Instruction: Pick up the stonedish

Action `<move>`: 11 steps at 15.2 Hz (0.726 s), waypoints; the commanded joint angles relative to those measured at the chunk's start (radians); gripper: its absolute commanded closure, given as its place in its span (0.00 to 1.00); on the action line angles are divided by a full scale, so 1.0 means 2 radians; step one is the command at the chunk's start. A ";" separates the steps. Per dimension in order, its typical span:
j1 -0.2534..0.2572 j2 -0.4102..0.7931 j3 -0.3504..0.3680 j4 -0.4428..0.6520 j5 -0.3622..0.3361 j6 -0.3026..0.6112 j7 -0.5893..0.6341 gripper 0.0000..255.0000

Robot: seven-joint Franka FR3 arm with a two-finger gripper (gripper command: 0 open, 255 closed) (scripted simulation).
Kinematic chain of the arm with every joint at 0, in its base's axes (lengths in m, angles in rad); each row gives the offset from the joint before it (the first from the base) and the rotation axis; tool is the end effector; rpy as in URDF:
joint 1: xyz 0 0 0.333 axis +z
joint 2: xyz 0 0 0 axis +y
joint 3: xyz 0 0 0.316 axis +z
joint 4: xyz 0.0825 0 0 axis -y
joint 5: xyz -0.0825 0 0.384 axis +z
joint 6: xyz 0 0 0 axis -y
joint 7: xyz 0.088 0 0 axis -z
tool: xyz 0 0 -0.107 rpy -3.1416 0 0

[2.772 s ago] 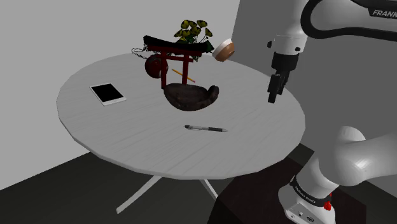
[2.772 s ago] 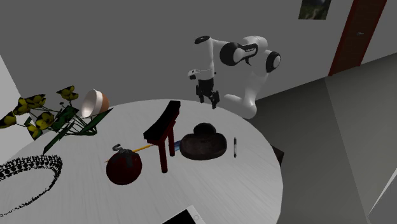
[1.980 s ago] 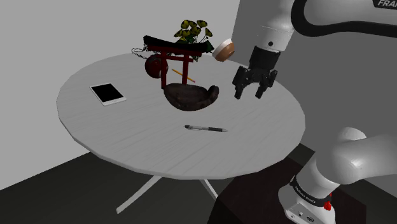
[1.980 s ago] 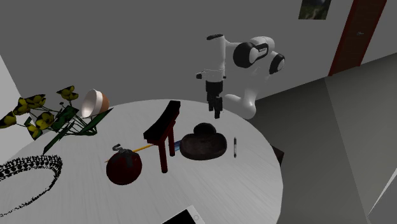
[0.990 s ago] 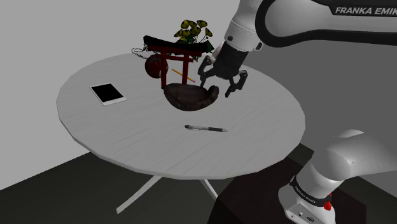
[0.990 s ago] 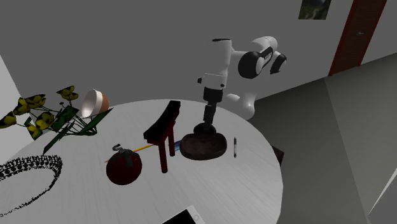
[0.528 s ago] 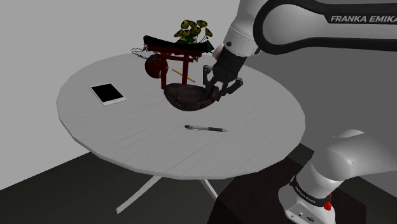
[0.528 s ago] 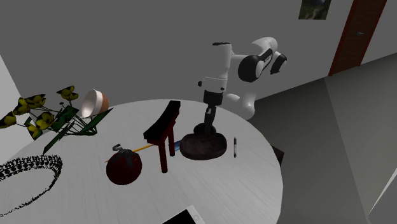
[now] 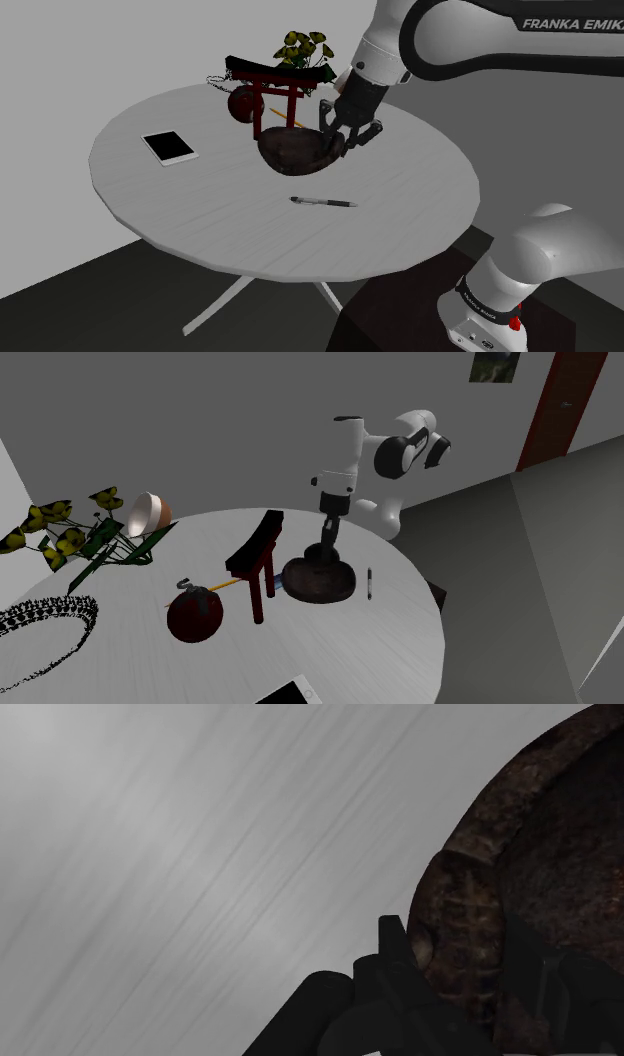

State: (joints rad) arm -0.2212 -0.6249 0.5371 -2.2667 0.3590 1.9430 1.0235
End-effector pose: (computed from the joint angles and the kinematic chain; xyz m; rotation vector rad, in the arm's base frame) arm 0.3729 0.1900 0.5740 -2.6916 1.2189 -0.2474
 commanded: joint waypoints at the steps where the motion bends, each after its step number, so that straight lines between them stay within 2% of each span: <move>1: -0.001 0.001 -0.003 0.012 -0.003 -0.011 0.001 1.00; 11: -0.009 0.013 -0.014 0.086 -0.017 -0.074 0.009 1.00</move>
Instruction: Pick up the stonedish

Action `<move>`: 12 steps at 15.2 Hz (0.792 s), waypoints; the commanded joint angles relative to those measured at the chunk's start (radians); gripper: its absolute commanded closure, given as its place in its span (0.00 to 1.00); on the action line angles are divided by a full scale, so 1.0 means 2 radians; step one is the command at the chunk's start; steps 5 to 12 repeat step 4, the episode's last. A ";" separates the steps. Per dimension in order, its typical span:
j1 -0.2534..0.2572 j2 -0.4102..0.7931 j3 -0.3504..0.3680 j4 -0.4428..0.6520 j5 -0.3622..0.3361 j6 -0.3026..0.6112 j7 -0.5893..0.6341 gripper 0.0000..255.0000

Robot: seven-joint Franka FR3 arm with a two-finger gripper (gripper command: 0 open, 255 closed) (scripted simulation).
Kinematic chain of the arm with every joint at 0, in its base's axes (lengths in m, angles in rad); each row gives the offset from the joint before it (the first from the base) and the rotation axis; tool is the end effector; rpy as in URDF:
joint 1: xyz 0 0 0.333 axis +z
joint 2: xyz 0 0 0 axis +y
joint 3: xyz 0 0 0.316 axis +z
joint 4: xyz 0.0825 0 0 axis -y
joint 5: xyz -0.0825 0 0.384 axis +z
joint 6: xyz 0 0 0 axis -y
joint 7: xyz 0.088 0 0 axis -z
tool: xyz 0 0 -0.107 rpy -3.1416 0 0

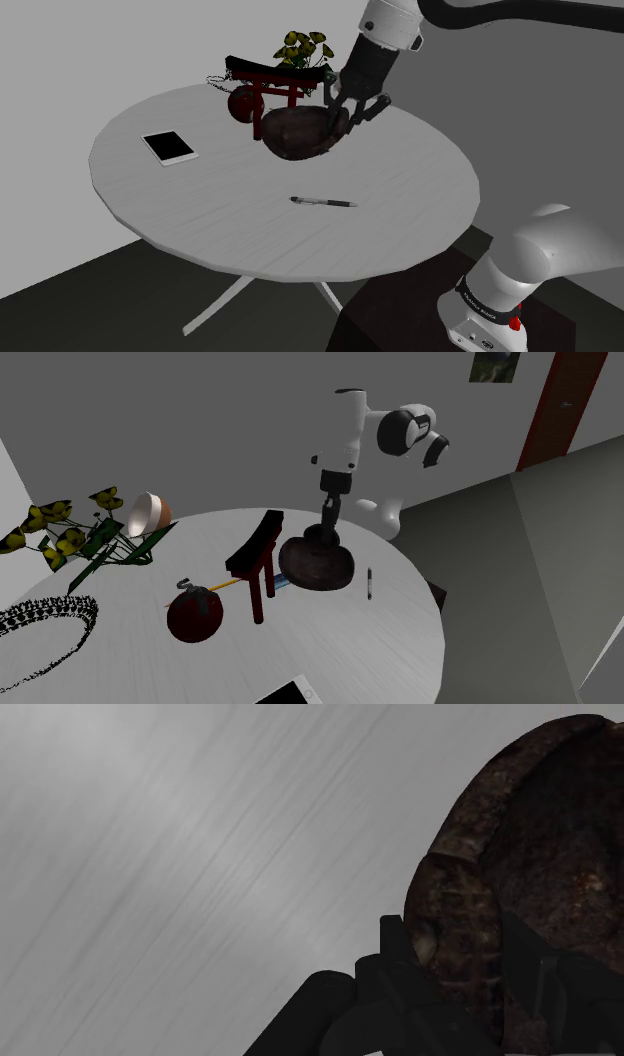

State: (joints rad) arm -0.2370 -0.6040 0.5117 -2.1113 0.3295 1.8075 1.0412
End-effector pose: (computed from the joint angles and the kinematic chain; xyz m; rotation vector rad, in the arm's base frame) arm 0.3725 0.1904 0.6304 -2.6918 1.2191 -0.2467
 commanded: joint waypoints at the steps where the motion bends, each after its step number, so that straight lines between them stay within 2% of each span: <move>1: -0.002 0.004 -0.002 0.017 -0.003 -0.012 0.001 1.00; 12: -0.003 0.006 -0.003 0.026 -0.005 -0.019 0.002 1.00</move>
